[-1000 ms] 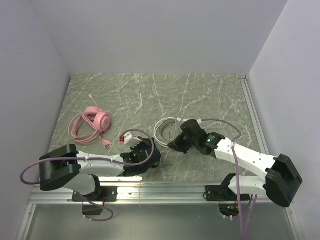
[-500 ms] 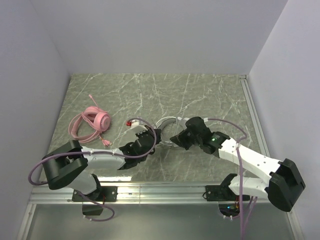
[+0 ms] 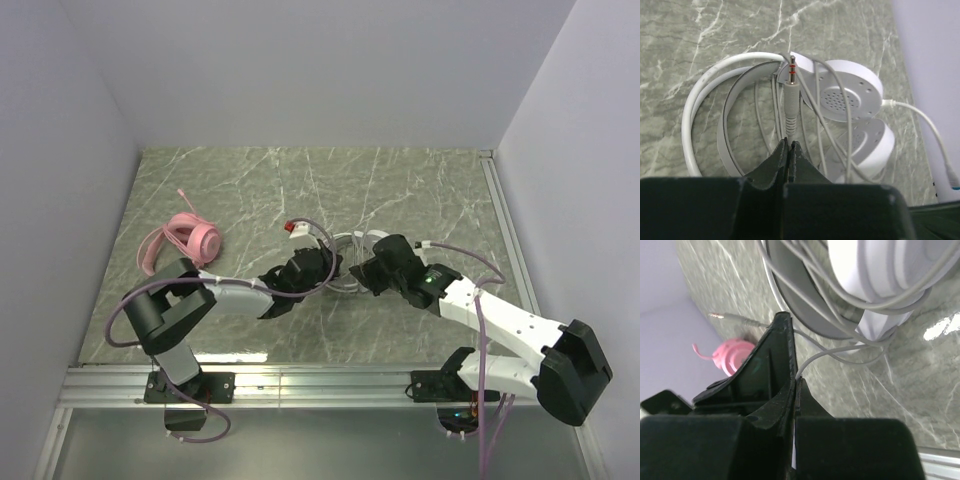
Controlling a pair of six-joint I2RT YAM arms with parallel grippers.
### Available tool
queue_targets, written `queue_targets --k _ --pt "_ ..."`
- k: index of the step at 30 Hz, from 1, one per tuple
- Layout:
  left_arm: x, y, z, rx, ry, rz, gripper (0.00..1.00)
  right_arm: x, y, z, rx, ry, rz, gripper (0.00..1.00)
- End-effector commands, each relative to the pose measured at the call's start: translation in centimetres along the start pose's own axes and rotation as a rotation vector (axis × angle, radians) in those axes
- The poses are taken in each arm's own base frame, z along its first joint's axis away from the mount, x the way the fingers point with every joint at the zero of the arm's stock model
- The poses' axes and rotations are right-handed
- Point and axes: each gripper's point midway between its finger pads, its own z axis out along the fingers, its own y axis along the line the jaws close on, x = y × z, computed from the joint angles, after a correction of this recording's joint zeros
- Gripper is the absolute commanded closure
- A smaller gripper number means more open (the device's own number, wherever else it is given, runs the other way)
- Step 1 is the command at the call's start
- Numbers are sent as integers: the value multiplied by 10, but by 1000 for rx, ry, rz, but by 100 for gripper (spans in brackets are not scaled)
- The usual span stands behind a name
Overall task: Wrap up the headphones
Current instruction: Wrap the headphone cable with the right arm
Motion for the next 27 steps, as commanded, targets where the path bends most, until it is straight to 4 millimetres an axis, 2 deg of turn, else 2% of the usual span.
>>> queue_targets --k 1,6,11,12,14,16,17,18,20,27 --pt "4 -25 11 112 60 14 100 -23 17 -7 -69 -113 82 100" --pt "11 -24 24 121 88 32 100 -40 19 -11 -94 -196 108 100" --pt "15 -24 38 104 106 48 100 -54 9 -7 -25 -279 137 100" --pt "14 -25 40 107 107 43 100 -55 12 -8 -22 -287 137 100" --pt "20 -21 44 104 122 41 100 -61 4 -2 35 -330 122 100" --pt "21 -18 48 93 120 34 100 -63 2 5 88 -354 101 100" --pt "20 -15 49 79 110 30 100 -64 8 5 95 -360 98 100" --pt "22 -12 50 70 112 25 100 -64 3 13 136 -370 79 100" --pt "21 -5 52 44 104 14 100 -65 6 18 159 -372 61 100" --pt "24 9 58 9 98 4 100 -74 -6 46 282 -363 43 100"
